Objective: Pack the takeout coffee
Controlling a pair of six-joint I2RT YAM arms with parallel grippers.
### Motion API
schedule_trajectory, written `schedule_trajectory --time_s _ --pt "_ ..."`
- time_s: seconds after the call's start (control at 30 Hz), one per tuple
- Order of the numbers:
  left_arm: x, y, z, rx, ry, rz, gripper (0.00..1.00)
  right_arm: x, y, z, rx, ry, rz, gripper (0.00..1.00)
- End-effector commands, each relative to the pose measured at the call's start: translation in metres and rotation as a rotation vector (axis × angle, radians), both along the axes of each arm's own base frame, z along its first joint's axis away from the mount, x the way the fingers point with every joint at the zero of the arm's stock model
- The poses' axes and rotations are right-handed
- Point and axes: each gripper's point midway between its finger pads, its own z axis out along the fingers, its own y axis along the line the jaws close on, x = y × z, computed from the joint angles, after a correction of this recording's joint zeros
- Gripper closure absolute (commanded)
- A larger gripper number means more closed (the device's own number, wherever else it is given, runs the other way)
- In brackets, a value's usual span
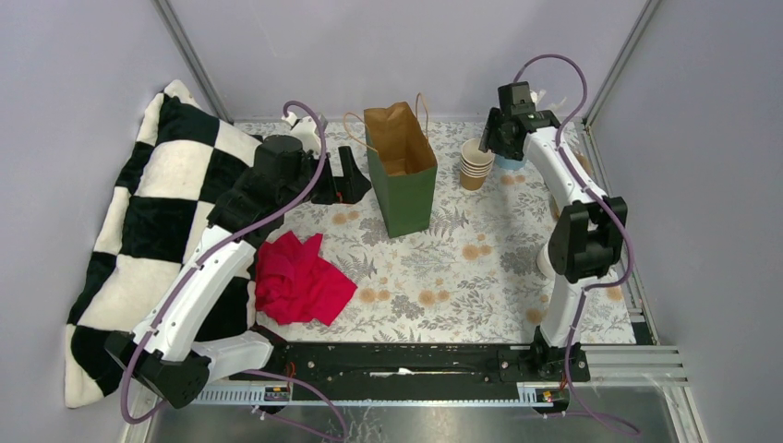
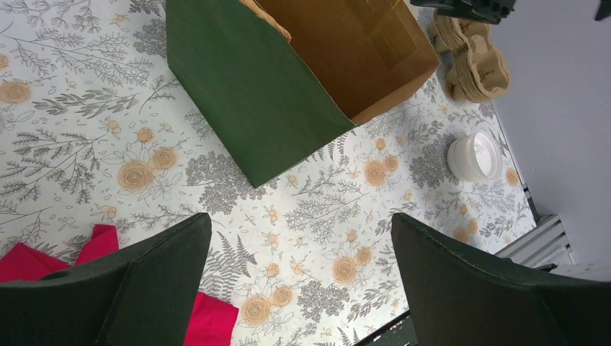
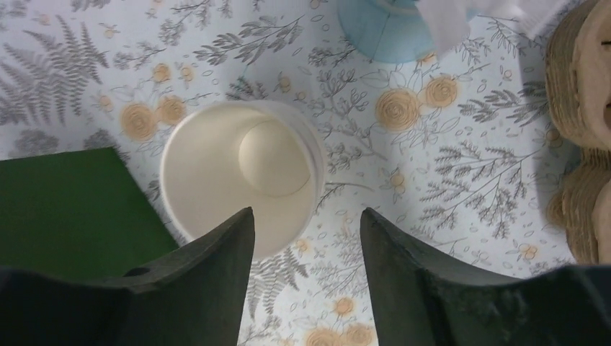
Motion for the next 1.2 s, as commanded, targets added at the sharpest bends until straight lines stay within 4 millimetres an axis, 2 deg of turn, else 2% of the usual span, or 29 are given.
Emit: schedule_trajectory --time_s 0.0,0.43,0.93,1.03,1.17 --pt "0.0 -0.005 0.027 -0.022 -0.07 -0.035 0.01 0.023 -0.01 -0.001 -0.075 -0.03 -0.007 0.41" --pt "0.003 -0.004 0.029 0.001 -0.088 -0.043 0.01 0.039 -0.012 -0.006 -0.127 -0.025 -0.01 0.76" --pt "0.004 -0.004 0.028 0.013 -0.092 -0.049 0.01 0.041 -0.008 -0.017 -0.135 0.007 0.006 0.78" --pt "0.004 -0.004 0.029 0.013 -0.097 -0.05 0.01 0.04 -0.008 -0.016 -0.143 0.005 0.005 0.88" --pt "0.003 -0.004 0.028 0.013 -0.094 -0.05 0.01 0.04 -0.008 -0.016 -0.147 0.009 0.006 0.91"
